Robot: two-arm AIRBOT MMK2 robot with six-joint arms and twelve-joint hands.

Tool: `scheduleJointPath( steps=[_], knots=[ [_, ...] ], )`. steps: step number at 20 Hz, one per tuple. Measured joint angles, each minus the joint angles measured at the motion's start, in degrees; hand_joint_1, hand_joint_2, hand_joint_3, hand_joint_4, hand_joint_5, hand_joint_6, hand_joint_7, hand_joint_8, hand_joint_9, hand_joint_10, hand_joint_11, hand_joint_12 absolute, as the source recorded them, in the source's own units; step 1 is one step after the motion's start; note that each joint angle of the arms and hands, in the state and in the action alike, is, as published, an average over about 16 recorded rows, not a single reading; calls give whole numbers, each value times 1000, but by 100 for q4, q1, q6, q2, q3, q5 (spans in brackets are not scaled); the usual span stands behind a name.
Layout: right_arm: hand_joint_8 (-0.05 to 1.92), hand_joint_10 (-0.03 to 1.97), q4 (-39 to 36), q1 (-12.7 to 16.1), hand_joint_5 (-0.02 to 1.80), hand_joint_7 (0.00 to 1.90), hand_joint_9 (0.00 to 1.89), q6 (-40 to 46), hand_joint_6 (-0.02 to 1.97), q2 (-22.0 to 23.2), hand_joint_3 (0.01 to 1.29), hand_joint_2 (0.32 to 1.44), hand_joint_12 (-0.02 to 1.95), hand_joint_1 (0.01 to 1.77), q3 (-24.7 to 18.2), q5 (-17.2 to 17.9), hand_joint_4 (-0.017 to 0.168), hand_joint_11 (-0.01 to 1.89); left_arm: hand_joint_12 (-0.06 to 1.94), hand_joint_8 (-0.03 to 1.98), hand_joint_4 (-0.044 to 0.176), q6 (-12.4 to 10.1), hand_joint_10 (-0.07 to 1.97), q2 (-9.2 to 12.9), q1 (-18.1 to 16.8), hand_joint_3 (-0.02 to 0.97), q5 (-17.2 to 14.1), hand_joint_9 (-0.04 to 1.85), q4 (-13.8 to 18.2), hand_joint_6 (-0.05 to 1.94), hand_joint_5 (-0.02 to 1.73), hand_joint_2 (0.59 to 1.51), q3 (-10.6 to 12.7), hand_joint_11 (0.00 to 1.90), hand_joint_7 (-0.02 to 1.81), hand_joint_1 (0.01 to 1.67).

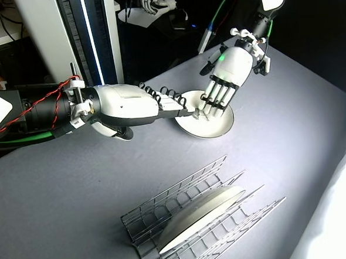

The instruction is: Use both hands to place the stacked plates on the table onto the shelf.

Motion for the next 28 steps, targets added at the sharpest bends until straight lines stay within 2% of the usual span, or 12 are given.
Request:
scheduleJointPath(
  steps=[7,14,21,28],
  knots=[
    [18,15,20,-29,53,20,14,0,30,11,15,1023,5,1055,0,4,4,23,144,0,-1,-442,8,2,-9,-3,-544,104,108,6,129,1094,342,18,125,13],
    [18,15,37,-65,53,22,17,-1,30,20,15,1026,8,1058,-1,18,4,23,146,0,-3,-746,6,24,-4,-3,-946,110,319,2,128,1089,509,20,128,14],
    [18,15,54,-94,58,26,19,-2,31,27,15,1030,29,1062,-14,35,4,22,121,-3,-6,-824,4,36,100,-3,-1017,96,488,-7,113,1092,596,20,117,14],
    [18,14,61,-100,64,26,21,-2,32,17,15,1035,23,1055,-30,-1,4,23,95,-6,-8,-825,-4,24,321,-2,-952,78,481,-16,94,1094,642,18,95,14]
  ],
)
